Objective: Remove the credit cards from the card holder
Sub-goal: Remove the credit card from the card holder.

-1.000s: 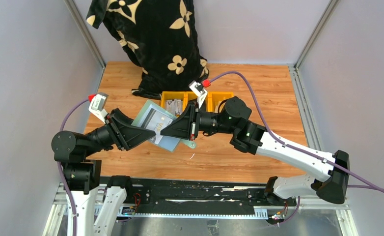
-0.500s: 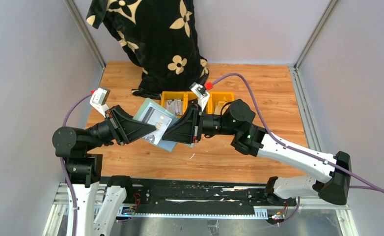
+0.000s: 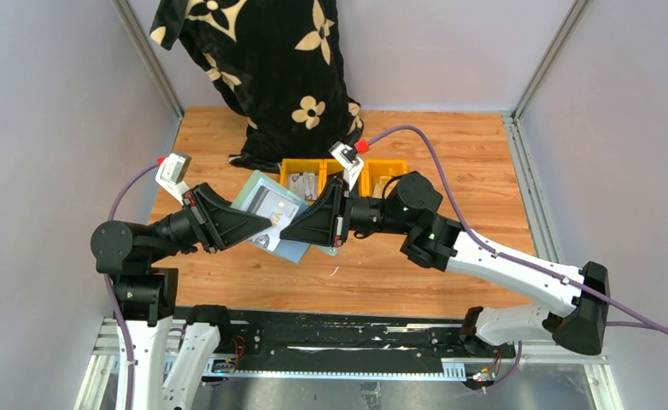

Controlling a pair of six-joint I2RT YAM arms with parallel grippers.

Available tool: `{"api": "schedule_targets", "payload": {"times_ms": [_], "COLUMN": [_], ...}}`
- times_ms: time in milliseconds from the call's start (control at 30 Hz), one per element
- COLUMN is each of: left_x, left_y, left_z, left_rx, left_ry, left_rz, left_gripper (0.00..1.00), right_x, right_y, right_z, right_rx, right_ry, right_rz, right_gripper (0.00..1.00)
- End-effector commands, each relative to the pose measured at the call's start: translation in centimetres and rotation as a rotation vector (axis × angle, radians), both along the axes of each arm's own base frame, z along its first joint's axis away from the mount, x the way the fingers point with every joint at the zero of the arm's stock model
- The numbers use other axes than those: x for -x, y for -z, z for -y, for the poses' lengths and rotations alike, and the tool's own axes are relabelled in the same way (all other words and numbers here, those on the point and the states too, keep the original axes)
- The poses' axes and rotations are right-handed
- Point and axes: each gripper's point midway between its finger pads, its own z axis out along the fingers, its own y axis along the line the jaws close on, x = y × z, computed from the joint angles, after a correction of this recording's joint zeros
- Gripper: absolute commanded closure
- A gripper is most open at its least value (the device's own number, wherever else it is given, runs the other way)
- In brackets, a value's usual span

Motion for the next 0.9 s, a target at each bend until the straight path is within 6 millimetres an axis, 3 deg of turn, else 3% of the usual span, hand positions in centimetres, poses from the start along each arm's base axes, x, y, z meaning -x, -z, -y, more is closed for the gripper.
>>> {"api": "schedule_targets", "payload": {"times_ms": [0,33,200,300,667,867], "left_x": [1.4,1.5,1.2,0.7,0.5,0.5], "left_y": [-1.0,-1.0,-0.4,-0.4,-1.2,-1.2], "left_z": [0.0,0.0,0.0,0.0,0.1,0.1], "left_rx": [-0.011,-0.012,-0.017,-0.012,0.000,0.004], "left_ry": [0.002,0.000,-0.002,-0.003,0.024,0.016], "left_rz": [0.086,0.090,0.059,0.033,0.025,0.023], "left_gripper": [0.84,0.82,0.60,0.57,0.75,0.85], "right_x": [-0.8,-0.9,-1.0,-0.9,-0.7,-0.6], "right_y": [-1.2,-1.2,-0.7,0.1,2.0,1.7], "right_z": [-0.1,-0.1,-0.1,-0.1,1.5,2.1], "right_rx": [-0.019,-0.018,-0.008,0.004,0.000,-0.030], "right_ry": [0.041,0.043,0.048,0.042,0.076,0.085], "right_rz": [-0.029,-0.030,-0.039,-0.047,-0.064,-0.064], "right_gripper": [0.93,0.99,1.00,1.00,1.00,1.00]}}
